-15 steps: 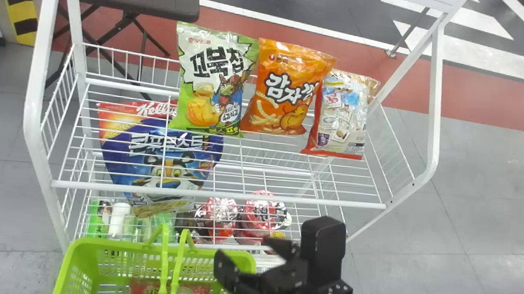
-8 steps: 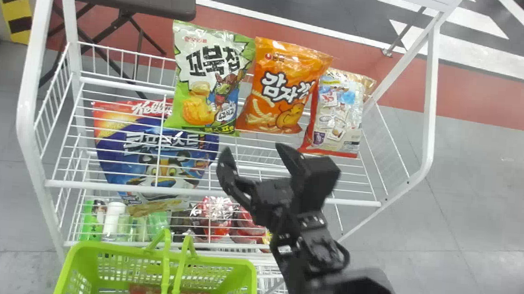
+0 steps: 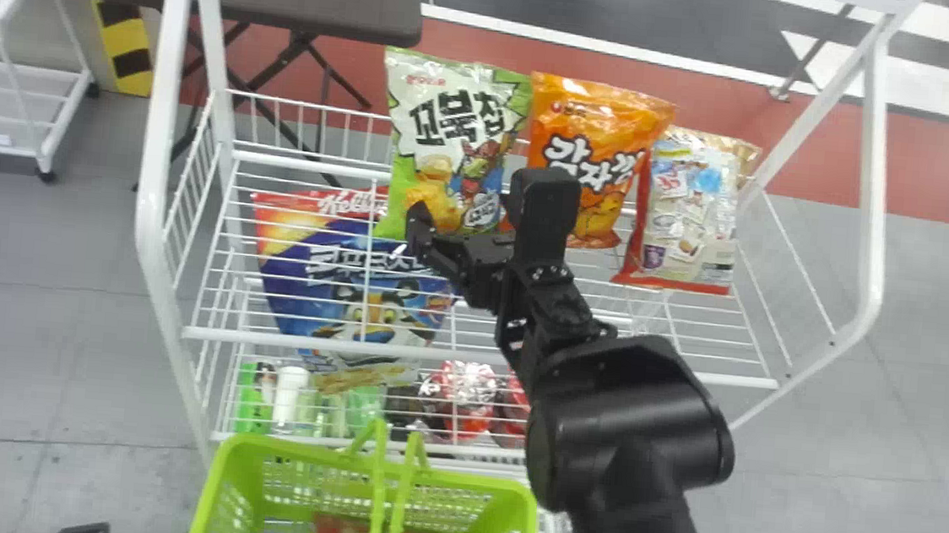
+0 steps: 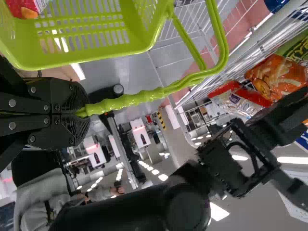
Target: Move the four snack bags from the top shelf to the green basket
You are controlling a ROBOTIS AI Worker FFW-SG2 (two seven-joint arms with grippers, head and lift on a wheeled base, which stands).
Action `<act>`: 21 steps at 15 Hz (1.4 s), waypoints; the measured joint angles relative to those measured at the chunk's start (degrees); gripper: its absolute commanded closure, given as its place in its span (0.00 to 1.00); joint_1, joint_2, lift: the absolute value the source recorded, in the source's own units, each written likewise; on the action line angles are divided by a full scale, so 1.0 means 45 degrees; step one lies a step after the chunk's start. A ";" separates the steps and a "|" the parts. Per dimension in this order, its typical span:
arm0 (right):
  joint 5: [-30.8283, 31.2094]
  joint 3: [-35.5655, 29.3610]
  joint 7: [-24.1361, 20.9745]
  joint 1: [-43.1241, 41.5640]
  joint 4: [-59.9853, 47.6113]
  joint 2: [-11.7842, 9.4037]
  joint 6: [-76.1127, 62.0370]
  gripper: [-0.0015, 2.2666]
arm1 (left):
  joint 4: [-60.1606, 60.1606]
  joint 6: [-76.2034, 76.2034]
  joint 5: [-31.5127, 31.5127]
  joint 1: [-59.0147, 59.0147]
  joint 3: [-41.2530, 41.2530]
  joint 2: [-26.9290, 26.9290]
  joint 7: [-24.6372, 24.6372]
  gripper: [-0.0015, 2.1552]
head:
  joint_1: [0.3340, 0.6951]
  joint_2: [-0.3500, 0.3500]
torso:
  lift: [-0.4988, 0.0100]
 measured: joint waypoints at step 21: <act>-0.0522 -0.1688 0.1295 0.6282 -0.9020 -0.0821 0.2525 0.97 | -0.0335 -0.0022 0.0188 0.0232 0.0319 0.0049 -0.0028 0.82 | 1.00 0.07 | 0.98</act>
